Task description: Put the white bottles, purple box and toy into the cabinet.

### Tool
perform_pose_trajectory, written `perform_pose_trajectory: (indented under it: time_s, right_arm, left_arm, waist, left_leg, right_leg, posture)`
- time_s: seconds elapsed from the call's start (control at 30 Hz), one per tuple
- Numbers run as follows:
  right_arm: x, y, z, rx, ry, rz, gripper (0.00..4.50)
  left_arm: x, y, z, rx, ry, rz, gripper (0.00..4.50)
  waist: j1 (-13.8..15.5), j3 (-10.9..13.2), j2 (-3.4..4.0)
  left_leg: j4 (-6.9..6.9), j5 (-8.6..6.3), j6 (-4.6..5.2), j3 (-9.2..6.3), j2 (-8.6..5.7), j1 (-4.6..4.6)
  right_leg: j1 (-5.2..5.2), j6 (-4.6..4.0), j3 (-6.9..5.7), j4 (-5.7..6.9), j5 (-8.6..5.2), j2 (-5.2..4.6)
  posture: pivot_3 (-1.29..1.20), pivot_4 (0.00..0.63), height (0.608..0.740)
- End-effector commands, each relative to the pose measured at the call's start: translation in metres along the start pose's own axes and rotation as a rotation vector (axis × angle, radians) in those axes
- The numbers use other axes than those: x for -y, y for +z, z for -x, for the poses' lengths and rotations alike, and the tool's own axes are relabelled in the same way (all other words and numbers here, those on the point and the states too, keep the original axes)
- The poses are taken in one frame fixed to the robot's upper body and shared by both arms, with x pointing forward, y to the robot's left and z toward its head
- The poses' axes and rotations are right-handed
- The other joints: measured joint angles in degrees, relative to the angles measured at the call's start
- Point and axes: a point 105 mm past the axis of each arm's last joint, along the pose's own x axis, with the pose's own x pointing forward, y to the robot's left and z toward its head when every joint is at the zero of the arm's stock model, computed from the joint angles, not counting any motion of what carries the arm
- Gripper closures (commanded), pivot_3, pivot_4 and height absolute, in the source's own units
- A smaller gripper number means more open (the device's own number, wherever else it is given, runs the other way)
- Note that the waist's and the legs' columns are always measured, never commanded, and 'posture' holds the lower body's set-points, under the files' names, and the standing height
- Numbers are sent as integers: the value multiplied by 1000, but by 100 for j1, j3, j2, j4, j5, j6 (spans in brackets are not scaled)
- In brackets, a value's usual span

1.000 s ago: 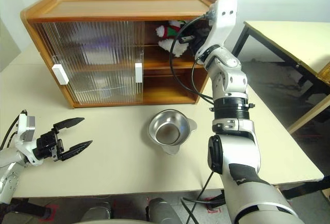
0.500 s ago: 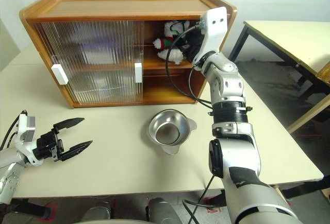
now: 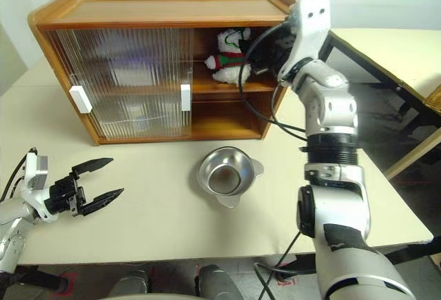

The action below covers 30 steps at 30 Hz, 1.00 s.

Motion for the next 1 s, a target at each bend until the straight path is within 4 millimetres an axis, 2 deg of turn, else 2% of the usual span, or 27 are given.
perform_pose_trajectory:
  time_s: [0.03,0.13,0.27,0.4,0.53,0.67,0.77,0.87,1.0]
  right_arm:
    - [3,0,14,-39,40,-44,22]
    - [-1,1,32,-99,141,-68,22]
    - [-6,-8,55,-204,240,-117,22]
    - [-29,-21,82,-301,406,-226,22]
    - [-41,-35,109,-409,494,-375,22]
    - [-37,-72,138,-582,427,-519,22]
    - [-25,-99,149,-636,299,-571,22]
    - [-22,-124,162,-720,209,-640,22]
    - [-26,-142,172,-766,166,-705,22]
  left_arm:
    - [4,-3,-2,-14,-11,7,0]
    - [5,-4,-1,-15,-12,11,0]
    - [5,-5,-1,-17,-15,13,0]
    - [4,-5,-2,-17,-22,12,0]
    - [4,-6,-3,-14,-25,11,0]
    - [3,-6,-2,-12,-25,10,0]
    - [3,-6,-2,-11,-24,9,0]
    - [3,-6,-2,-12,-24,8,0]
    - [3,-6,-2,-12,-24,9,0]
  waist:
    - [42,0,0]
    - [69,0,0]
    - [68,0,0]
    - [64,2,-4]
    - [58,1,-4]
    - [69,-13,-26]
    - [68,-17,-31]
    - [57,-18,-30]
    - [55,-19,-33]
  left_leg:
    - [1,1,-1,-3,-1,0]
    - [2,2,-3,-3,-6,-1]
    - [4,7,-12,-1,-19,8]
    - [6,7,-12,0,-30,46]
    - [11,11,-17,3,-40,52]
    - [14,11,-19,2,-45,53]
    - [16,11,-18,1,-46,52]
    - [16,10,-16,1,-50,54]
    - [13,9,-14,1,-50,53]
  right_leg:
    - [2,-2,-6,0,-4,-1]
    - [5,-4,-8,-1,-9,1]
    - [20,1,-10,0,-17,10]
    - [61,26,-8,0,-40,9]
    - [68,58,-6,5,-60,6]
    - [74,60,-6,4,-65,2]
    - [73,61,-5,5,-71,-2]
    - [73,63,-4,7,-71,-6]
    - [73,68,-4,7,-74,-5]
  posture:
    - [-87,6,740]
    - [-92,7,740]
    - [-100,5,740]
    - [-102,4,740]
    - [-103,1,740]
    - [-96,0,740]
    - [-97,0,740]
    - [-98,2,740]
    - [-100,9,740]
